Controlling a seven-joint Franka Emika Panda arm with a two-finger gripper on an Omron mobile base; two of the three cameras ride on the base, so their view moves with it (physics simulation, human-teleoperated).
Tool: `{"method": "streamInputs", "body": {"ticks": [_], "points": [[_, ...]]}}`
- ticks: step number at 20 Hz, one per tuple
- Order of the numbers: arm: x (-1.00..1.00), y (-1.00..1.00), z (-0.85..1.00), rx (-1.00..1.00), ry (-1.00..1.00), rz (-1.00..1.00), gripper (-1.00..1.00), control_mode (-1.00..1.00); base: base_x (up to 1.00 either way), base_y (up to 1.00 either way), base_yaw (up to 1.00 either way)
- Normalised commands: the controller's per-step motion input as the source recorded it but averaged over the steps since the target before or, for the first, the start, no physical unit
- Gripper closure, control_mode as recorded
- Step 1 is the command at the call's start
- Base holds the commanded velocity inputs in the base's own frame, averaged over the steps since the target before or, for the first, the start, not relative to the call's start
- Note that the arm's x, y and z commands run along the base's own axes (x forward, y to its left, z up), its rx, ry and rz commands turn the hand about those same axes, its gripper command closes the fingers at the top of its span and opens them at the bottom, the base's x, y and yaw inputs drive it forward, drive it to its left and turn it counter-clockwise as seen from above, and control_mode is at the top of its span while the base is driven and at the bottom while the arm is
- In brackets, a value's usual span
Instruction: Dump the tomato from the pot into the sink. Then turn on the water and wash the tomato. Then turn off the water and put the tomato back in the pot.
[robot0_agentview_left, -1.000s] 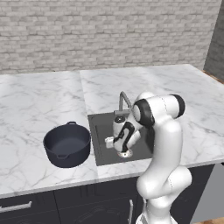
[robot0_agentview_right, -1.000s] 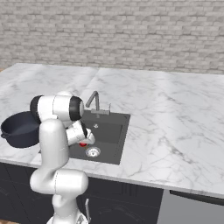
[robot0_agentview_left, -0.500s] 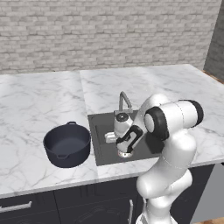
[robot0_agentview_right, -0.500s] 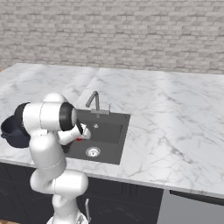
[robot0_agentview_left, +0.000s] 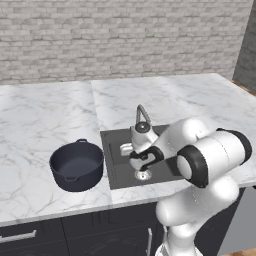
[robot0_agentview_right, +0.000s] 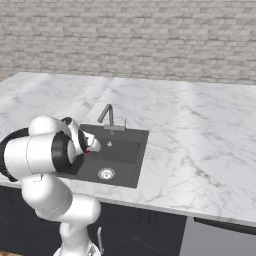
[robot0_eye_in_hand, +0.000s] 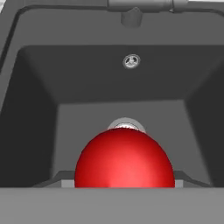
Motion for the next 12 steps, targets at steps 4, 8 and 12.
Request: {"method": "streamInputs", "body": {"ticks": [4, 8, 12], "points": [[-0.03, 0.11, 0.77, 0.00, -0.02, 0.01, 1.00, -1.00, 0.00, 0.00, 0.00], [-0.28, 0.31, 0.51, 0.00, -0.01, 0.04, 1.00, -1.00, 0.00, 0.00, 0.00], [-0.55, 0.36, 0.45, 0.00, -0.05, 0.04, 1.00, -1.00, 0.00, 0.00, 0.00]]}}
